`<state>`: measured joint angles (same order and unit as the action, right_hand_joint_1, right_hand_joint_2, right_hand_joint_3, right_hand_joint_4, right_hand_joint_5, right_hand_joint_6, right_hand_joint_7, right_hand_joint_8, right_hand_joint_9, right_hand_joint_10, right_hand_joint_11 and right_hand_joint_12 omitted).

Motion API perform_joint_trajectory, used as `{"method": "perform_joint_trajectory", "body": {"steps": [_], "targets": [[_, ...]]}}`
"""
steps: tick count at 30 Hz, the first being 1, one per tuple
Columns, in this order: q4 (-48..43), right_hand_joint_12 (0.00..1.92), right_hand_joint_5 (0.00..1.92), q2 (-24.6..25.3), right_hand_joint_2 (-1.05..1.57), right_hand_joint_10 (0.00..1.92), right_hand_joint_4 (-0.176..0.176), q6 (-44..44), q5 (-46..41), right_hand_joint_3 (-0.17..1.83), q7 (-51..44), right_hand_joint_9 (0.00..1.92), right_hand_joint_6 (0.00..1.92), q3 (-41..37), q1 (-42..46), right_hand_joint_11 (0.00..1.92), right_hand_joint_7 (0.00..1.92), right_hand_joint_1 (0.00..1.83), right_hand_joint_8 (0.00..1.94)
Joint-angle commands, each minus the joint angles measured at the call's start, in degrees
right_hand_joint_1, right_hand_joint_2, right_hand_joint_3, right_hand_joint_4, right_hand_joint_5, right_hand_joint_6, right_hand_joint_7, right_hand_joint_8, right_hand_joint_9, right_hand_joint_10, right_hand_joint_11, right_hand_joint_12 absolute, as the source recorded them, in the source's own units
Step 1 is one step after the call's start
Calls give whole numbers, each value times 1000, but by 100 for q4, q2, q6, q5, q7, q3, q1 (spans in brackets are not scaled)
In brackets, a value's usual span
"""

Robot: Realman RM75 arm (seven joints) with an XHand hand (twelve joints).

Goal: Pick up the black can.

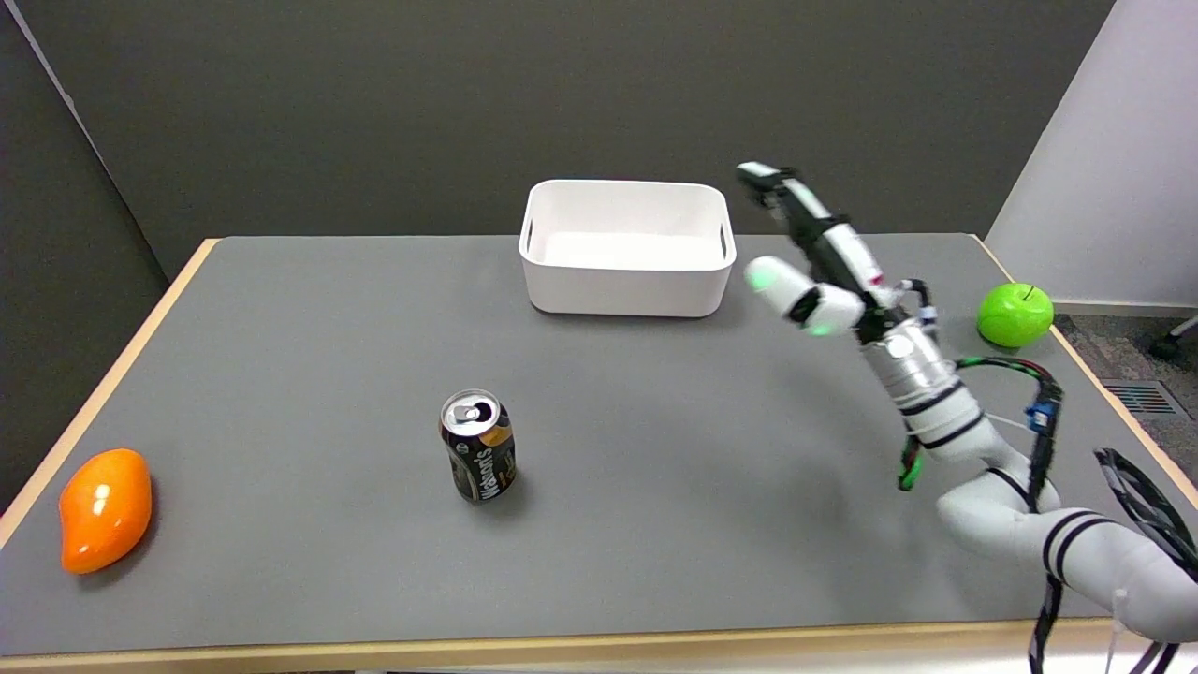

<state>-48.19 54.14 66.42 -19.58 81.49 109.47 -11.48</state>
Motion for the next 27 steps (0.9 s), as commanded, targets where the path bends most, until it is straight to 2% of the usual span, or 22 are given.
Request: {"method": "perform_joint_trajectory", "body": {"steps": [1,5,7,10,13,21,27], "targets": [[-2343,478,108,219,643,443,-151,-1627,1359,871,-1528,26,334,804,-105,-1,153,475,246],[-2774,521,130,285,645,463,-149,-2031,1230,864,-1555,39,348,1060,-14,-1,170,456,253],[-2946,533,133,346,606,500,-125,-2184,1234,959,-1576,33,435,1140,59,-1,171,429,321],[-3158,559,181,482,650,477,-111,-2442,1321,861,-1584,53,382,1264,141,-1,214,451,270],[-3202,590,186,660,647,485,-109,-2652,1452,871,-1592,57,390,1454,112,-1,228,452,274],[-2681,606,183,1304,644,487,-109,-3275,1966,875,-1848,59,384,1952,-393,-1,229,513,272],[-2202,619,178,1706,639,488,-108,-3687,2038,890,-1848,60,378,2318,-942,-1,229,559,270]]}}
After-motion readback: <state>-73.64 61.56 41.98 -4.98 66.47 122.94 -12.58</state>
